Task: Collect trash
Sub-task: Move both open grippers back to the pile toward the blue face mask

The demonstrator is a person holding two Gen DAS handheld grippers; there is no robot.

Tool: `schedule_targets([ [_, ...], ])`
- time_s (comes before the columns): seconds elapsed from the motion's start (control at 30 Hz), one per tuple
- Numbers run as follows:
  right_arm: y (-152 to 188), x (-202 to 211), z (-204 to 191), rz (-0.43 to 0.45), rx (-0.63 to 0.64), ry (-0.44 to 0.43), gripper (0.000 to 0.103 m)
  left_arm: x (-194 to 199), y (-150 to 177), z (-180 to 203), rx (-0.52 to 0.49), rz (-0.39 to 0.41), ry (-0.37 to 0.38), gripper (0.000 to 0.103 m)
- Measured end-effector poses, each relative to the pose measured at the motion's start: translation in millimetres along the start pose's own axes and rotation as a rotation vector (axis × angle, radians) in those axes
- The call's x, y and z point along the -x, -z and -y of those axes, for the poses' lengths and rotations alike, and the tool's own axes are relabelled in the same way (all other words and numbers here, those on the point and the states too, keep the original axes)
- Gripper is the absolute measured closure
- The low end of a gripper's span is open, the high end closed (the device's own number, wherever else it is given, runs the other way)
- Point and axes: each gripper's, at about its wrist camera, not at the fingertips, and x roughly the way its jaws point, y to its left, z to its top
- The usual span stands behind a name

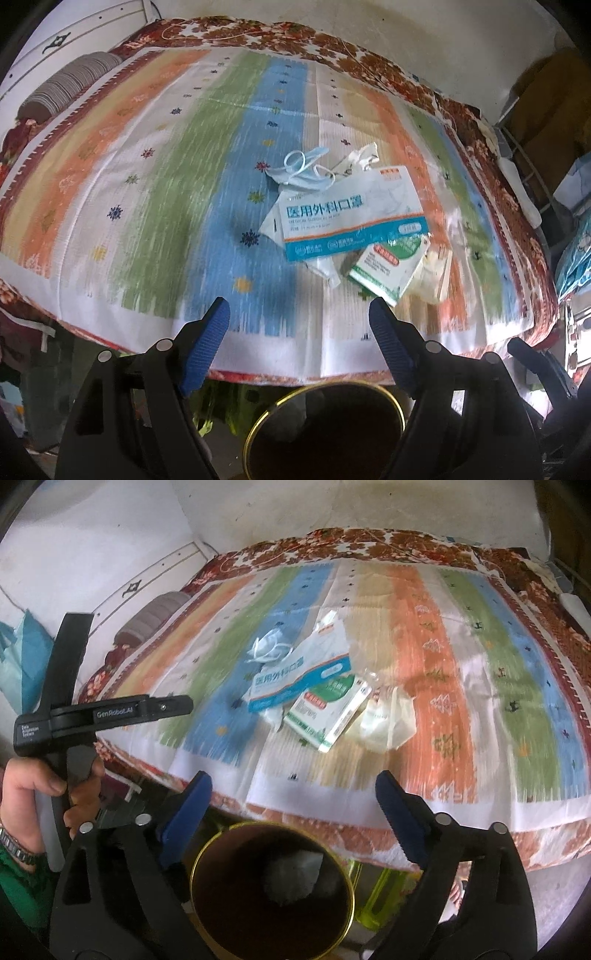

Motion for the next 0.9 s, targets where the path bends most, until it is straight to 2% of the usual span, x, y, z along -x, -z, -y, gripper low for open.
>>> schedule_targets([
  [0.23,-13,-17,16,0.019,-0.007,-0.006,0.015,-17,-16,-10,0.009,0.001,-0.016,0.025],
  [0.33,-20,-20,22,0.039,-0.039,-0.04,0.013,-23,-22,-19,0.045,-0.016,0.005,0.024],
  [0.5,-30,-25,39,0.058,-0.133,-0.13,0.013,-29,-33,-24,0.062,-0.015,0.022,0.015],
  [0.73,-41,-40,47,0.059,-0.135,-0.102,0.009,-42,-51,-31,0.1,-0.001,0.029,0.011],
  [0.9,-48,-50,48,0.061,-0.119,-0.109,0.009,-56,-65,-34,0.13,-0.002,0.063,0.01],
])
